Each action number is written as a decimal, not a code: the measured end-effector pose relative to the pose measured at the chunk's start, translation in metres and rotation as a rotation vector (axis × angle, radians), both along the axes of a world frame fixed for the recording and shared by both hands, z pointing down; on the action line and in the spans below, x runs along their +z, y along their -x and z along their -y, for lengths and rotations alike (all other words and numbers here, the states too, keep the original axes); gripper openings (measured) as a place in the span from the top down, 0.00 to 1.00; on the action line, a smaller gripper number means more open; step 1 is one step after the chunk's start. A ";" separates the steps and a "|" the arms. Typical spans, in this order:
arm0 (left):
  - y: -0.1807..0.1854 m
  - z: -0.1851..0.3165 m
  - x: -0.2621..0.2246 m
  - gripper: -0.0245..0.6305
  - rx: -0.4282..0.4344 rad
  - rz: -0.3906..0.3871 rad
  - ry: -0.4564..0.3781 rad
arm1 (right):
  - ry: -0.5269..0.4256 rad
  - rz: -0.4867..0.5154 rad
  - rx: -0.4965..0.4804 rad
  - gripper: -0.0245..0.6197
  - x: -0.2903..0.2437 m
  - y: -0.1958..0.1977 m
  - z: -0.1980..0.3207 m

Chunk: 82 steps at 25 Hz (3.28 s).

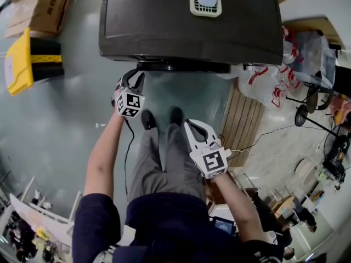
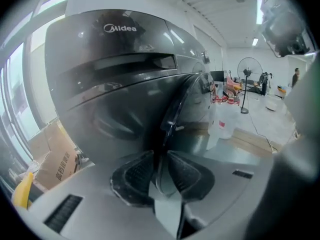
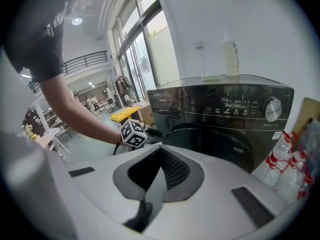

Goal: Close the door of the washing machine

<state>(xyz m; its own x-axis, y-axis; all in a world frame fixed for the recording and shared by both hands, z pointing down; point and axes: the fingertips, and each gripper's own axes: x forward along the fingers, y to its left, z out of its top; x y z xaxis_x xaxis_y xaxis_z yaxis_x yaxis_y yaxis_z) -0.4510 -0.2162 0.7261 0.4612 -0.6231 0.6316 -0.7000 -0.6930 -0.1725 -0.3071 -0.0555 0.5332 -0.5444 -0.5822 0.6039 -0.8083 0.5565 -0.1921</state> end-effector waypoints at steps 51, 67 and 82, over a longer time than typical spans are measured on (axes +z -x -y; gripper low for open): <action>0.037 -0.057 -0.435 0.93 -0.249 -0.416 -0.469 | -0.548 0.052 0.222 0.93 -0.271 -0.074 0.066; 0.051 -0.075 -0.535 0.93 -0.290 -0.509 -0.593 | -0.703 0.055 0.227 0.93 -0.360 -0.081 0.067; 0.061 -0.082 -0.573 0.93 -0.304 -0.495 -0.655 | -0.747 0.018 0.223 0.93 -0.393 -0.082 0.062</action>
<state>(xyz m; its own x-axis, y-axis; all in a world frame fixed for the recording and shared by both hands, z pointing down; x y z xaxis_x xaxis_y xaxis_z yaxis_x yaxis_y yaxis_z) -0.5119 -0.1340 0.1527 0.3424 -0.9312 -0.1250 -0.9382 -0.3319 -0.0978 -0.2247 -0.1178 0.1400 -0.3725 -0.9280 0.0002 -0.9168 0.3680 0.1551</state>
